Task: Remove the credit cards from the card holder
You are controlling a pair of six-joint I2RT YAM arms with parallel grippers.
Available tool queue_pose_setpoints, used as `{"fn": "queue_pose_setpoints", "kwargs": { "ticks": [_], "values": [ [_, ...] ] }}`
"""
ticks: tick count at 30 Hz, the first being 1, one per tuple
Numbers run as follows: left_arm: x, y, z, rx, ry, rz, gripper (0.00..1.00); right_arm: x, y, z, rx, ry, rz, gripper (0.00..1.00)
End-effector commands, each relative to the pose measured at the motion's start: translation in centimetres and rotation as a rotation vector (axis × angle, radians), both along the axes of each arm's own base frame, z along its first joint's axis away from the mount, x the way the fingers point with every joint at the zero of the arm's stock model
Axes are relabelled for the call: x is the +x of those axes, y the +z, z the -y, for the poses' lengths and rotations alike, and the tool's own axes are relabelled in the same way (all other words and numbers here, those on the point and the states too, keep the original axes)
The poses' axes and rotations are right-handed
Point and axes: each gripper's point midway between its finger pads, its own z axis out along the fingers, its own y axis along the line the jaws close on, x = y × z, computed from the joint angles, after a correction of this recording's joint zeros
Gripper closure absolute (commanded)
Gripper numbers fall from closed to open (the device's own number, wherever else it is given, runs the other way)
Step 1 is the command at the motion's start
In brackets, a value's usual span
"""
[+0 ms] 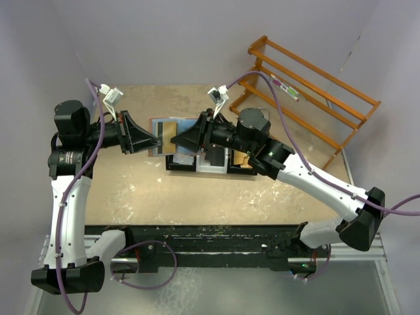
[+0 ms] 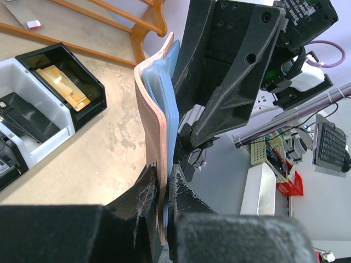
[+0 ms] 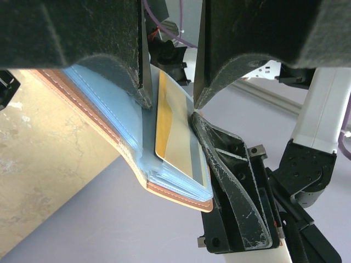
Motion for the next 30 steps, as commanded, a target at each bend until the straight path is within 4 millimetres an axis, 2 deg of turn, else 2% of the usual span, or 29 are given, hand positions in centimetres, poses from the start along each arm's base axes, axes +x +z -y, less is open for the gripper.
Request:
{"fn": "queue_pose_setpoints", "kwargs": {
  "ticks": [1, 8, 13, 18, 19, 21, 22, 30],
  "values": [
    [-4.3, 2.4, 0.7, -0.046, -0.171, 0.065, 1.0, 0.4, 0.9, -0.9, 0.056, 0.038, -0.01, 0.62],
    [-5.7, 3.0, 0.8, -0.059, -0.226, 0.076, 1.0, -0.8, 2.0, -1.0, 0.1, 0.104, 0.007, 0.67],
    [-5.9, 3.1, 0.8, -0.063, -0.227, 0.076, 1.0, -2.3, 3.0, -1.4, 0.146, 0.201, 0.023, 0.71],
    [-5.9, 2.9, 0.8, -0.064, -0.223, 0.066, 1.0, -2.9, 3.4, -1.6, 0.164, 0.245, 0.047, 0.77],
    [-5.9, 2.8, 0.8, -0.065, -0.223, 0.062, 0.98, -2.9, 3.7, -1.6, 0.174, 0.244, 0.059, 0.79],
    [-5.8, 2.7, 0.8, -0.066, -0.219, 0.056, 0.87, -2.9, 4.0, -1.6, 0.185, 0.244, 0.072, 0.84],
    [-5.8, 2.6, 0.8, -0.067, -0.218, 0.052, 0.85, -2.9, 4.1, -1.5, 0.187, 0.246, 0.074, 0.86],
    [-5.9, 2.6, 0.8, -0.069, -0.222, 0.05, 0.81, -3.4, 3.6, -1.5, 0.177, 0.271, 0.067, 1.0]
  ]
}}
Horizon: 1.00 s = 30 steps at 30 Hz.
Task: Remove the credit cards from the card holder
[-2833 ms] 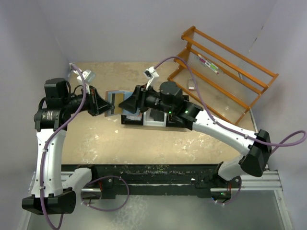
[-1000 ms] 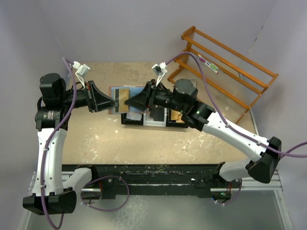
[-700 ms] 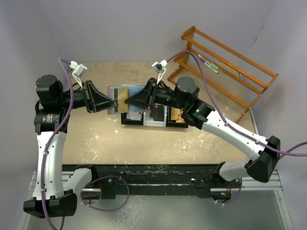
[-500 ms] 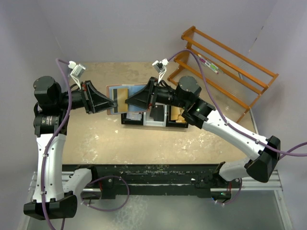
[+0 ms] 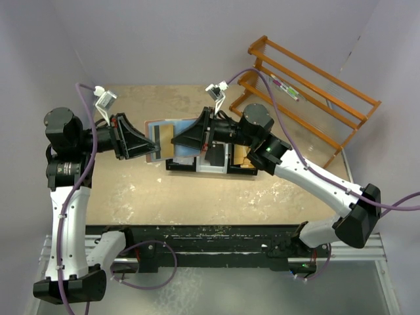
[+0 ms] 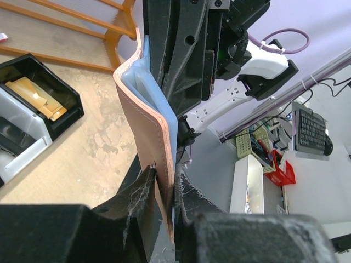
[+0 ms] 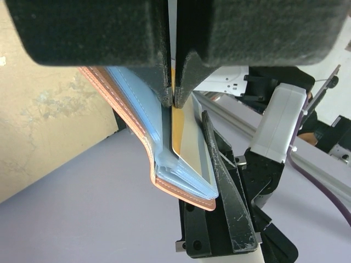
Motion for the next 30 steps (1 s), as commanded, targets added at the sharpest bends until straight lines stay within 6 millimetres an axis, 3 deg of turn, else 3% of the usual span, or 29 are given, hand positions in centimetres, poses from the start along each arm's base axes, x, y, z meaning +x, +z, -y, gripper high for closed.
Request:
{"fn": "queue_pose_setpoints", "kwargs": {
  "ticks": [1, 8, 12, 23, 30],
  "values": [
    [-3.3, 0.5, 0.6, -0.008, -0.155, 0.004, 0.81, -1.1, 2.0, -0.8, 0.081, 0.039, 0.065, 1.0],
    [-3.8, 0.5, 0.6, -0.008, -0.185, 0.0, 0.79, -1.7, 1.8, -0.9, 0.08, 0.077, 0.071, 1.0],
    [-3.9, 0.7, 0.5, -0.006, -0.19, 0.01, 0.89, -2.4, 1.0, -0.3, 0.054, 0.098, 0.052, 1.0],
    [-4.3, 1.3, 0.5, -0.004, -0.2, 0.023, 0.94, -1.0, -0.8, 0.9, -0.02, -0.014, 0.041, 1.0],
    [-4.1, 1.4, 0.5, -0.004, -0.194, 0.025, 0.96, -0.6, -0.7, 1.6, -0.021, -0.052, 0.044, 1.0]
  ]
}}
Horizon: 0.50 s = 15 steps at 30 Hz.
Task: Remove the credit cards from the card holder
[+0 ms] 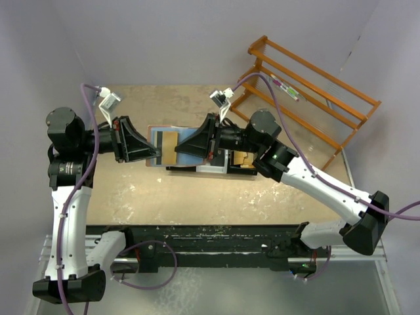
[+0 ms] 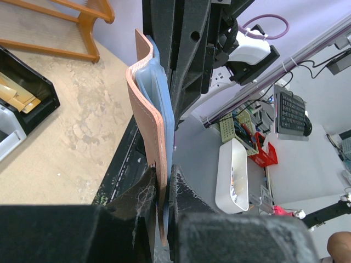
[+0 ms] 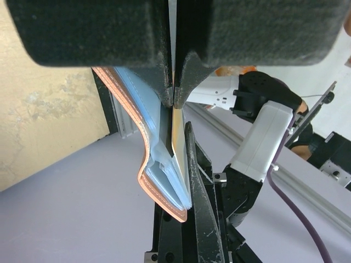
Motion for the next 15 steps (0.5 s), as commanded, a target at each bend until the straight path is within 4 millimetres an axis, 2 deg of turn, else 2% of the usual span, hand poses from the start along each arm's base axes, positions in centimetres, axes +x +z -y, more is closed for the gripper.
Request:
{"fn": "queue_pose_setpoints", "kwargs": {
  "ticks": [1, 4, 7, 9, 12, 15],
  "values": [
    [-2.4, 1.2, 0.2, 0.004, -0.097, 0.055, 0.96, 1.6, -1.0, 0.1, -0.036, -0.082, 0.009, 1.0],
    [-2.6, 1.4, 0.2, 0.004, -0.098, 0.057, 0.97, 1.6, -1.2, 0.1, -0.041, -0.084, 0.01, 0.99],
    [-2.6, 1.4, 0.2, 0.005, -0.095, 0.064, 0.97, 1.7, -1.2, 0.1, -0.04, -0.085, 0.008, 0.84],
    [-2.6, 1.4, 0.2, 0.005, -0.096, 0.062, 0.98, 2.0, -1.2, -0.3, -0.033, -0.085, 0.008, 0.7],
    [-2.6, 1.4, 0.3, 0.004, -0.094, 0.059, 0.98, 2.5, -0.3, -1.0, 0.0, -0.084, 0.02, 0.65],
    [-2.7, 1.4, 0.3, 0.004, -0.094, 0.062, 0.97, 2.5, 0.0, -1.4, 0.018, -0.066, 0.015, 0.68]
  ]
}}
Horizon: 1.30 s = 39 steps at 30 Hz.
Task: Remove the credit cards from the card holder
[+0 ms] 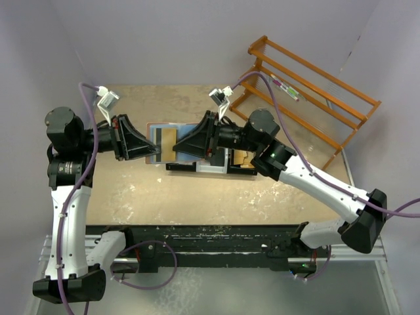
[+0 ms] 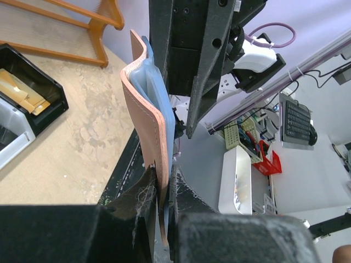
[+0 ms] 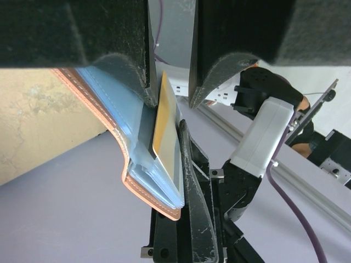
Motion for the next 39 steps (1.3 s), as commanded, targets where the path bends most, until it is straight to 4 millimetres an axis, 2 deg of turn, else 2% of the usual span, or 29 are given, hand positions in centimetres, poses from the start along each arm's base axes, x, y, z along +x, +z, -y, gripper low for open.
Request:
{"fn": "queue_pose_setpoints", "kwargs": {
  "ticks": [1, 4, 7, 8, 10, 15, 29, 34, 37, 39],
  "values": [
    [-3.2, 1.4, 0.3, 0.006, -0.121, 0.066, 0.97, 2.1, -0.2, -1.0, 0.01, -0.056, 0.001, 0.7],
    [-3.3, 1.4, 0.3, 0.006, -0.121, 0.069, 0.96, 2.1, -0.2, -0.8, 0.011, -0.061, 0.0, 0.82],
    [-3.2, 1.4, 0.3, 0.006, -0.115, 0.068, 0.91, 1.6, -1.1, -0.5, -0.018, -0.049, -0.026, 0.94],
    [-3.1, 1.4, 0.3, 0.006, -0.116, 0.067, 0.91, 1.5, -0.7, -0.4, -0.001, -0.051, -0.028, 0.97],
    [-3.1, 1.4, 0.3, 0.005, -0.116, 0.065, 0.89, 1.6, -0.8, 0.1, -0.011, -0.074, -0.02, 1.0],
    [-3.2, 1.5, 0.3, 0.005, -0.118, 0.066, 0.85, 1.8, -1.3, 0.9, -0.035, -0.105, -0.015, 1.0],
    [-3.2, 1.6, 0.3, 0.005, -0.111, 0.067, 0.88, 2.4, -2.0, 2.5, -0.043, -0.168, -0.032, 1.0],
    [-2.9, 1.5, 0.3, 0.004, -0.105, 0.065, 0.97, 2.1, -1.8, 2.3, -0.035, -0.132, -0.024, 1.0],
    [-2.7, 1.5, 0.3, 0.003, -0.106, 0.058, 1.0, 2.2, -1.0, 1.5, 0.005, -0.11, -0.02, 0.79],
    [-2.6, 1.6, 0.3, 0.003, -0.105, 0.056, 1.0, 2.2, -1.2, 1.1, 0.015, -0.088, -0.036, 0.72]
  ]
}}
